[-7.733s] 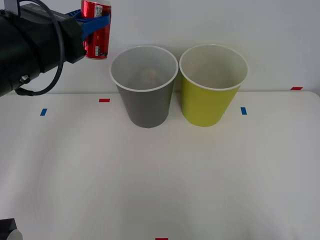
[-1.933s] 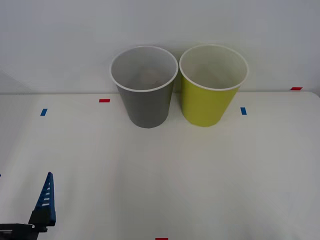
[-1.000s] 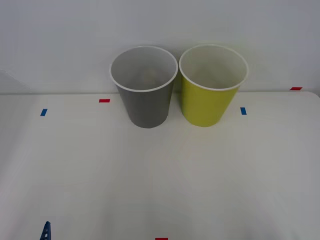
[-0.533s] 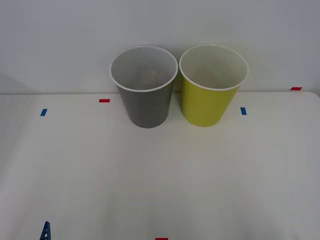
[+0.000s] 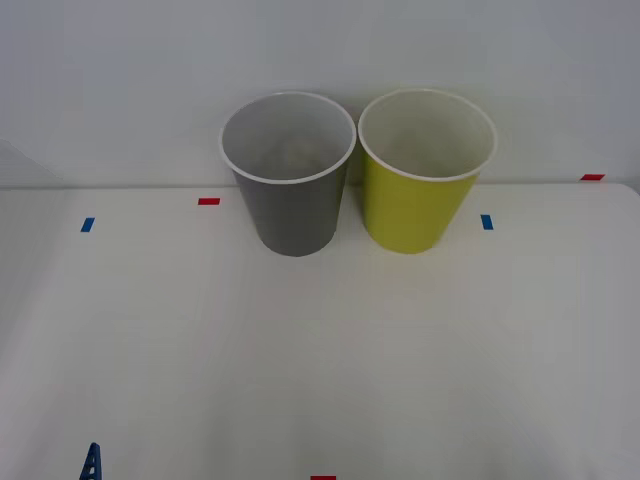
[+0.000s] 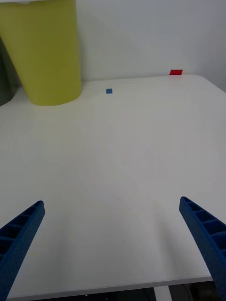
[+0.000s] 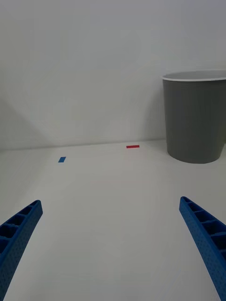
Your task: Put cans in the gray bin and PET bottles in the light green bin.
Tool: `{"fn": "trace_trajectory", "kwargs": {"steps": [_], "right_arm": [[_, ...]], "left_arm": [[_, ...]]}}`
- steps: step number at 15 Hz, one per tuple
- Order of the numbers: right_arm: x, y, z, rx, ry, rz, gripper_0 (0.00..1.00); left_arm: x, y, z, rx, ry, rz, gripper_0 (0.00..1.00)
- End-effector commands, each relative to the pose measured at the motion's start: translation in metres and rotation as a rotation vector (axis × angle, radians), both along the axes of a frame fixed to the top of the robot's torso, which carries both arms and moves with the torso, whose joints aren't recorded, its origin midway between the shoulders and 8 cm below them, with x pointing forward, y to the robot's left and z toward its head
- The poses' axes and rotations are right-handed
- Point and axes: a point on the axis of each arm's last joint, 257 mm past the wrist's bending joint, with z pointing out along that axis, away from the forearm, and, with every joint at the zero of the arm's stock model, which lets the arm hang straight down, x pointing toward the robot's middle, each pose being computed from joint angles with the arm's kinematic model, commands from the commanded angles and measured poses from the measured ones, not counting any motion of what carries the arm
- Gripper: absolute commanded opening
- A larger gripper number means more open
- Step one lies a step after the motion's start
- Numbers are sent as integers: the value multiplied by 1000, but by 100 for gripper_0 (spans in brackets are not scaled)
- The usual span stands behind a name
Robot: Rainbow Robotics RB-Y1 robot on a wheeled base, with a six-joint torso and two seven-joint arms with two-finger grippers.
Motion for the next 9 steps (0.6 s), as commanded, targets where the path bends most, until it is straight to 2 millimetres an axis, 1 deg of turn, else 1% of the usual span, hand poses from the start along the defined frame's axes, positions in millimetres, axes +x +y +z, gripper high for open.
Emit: {"fn": "trace_trajectory", "kwargs": {"steps": [1, 9], "right_arm": [[0, 0, 0, 0, 0, 0, 100], [0, 0, 0, 0, 0, 0, 100]], "left_arm": [[0, 0, 0, 0, 0, 0, 100], [0, 0, 0, 0, 0, 0, 100]]}}
